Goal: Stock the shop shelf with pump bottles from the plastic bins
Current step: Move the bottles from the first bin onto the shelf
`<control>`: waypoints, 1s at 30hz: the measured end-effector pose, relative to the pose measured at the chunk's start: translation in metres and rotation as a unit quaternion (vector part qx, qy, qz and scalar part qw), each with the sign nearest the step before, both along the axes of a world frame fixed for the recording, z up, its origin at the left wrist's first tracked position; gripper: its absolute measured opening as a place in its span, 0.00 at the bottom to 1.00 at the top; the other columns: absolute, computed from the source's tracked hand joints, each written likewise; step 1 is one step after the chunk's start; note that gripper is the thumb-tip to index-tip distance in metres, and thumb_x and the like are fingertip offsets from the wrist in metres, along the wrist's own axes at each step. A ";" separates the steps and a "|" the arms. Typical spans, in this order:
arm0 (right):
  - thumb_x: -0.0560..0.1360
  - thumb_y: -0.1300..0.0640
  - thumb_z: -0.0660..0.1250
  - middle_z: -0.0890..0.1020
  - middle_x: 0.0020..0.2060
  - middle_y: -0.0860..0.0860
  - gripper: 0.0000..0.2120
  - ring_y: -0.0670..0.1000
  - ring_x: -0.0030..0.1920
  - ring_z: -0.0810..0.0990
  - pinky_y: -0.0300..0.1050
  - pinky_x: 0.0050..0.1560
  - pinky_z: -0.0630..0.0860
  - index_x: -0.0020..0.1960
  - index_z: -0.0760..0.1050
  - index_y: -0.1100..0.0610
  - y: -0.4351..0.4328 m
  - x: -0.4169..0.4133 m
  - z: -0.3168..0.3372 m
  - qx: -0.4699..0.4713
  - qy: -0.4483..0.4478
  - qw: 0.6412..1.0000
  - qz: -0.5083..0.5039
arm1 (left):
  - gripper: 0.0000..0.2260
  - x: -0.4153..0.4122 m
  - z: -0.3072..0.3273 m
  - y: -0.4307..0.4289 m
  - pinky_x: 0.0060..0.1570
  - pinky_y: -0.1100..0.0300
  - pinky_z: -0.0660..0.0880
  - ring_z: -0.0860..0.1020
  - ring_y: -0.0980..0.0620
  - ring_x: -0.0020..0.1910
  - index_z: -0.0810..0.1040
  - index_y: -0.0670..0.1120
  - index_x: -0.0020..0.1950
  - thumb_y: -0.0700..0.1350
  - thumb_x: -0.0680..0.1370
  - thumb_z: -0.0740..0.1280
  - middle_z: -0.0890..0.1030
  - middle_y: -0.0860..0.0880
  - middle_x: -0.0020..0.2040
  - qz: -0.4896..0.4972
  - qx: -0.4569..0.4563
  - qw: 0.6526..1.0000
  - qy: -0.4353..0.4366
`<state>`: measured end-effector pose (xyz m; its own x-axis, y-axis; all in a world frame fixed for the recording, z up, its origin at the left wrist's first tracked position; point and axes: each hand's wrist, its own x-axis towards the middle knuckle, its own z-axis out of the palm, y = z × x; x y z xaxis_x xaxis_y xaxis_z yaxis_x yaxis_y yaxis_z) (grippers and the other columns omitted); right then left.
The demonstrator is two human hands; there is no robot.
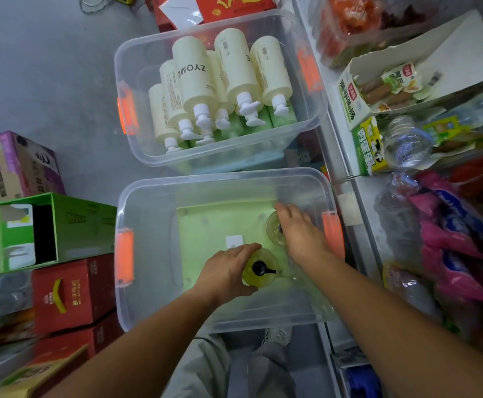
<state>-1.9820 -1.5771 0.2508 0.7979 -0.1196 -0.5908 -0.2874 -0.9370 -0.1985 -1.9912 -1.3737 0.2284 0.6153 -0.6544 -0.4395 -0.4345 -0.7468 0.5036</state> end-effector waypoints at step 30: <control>0.65 0.62 0.79 0.64 0.74 0.46 0.47 0.54 0.62 0.77 0.52 0.56 0.78 0.75 0.57 0.46 0.006 -0.007 -0.010 0.085 -0.018 0.992 -0.094 | 0.41 0.001 0.001 0.001 0.49 0.52 0.78 0.78 0.47 0.53 0.61 0.57 0.70 0.49 0.63 0.79 0.76 0.54 0.63 0.114 -0.016 0.984 0.138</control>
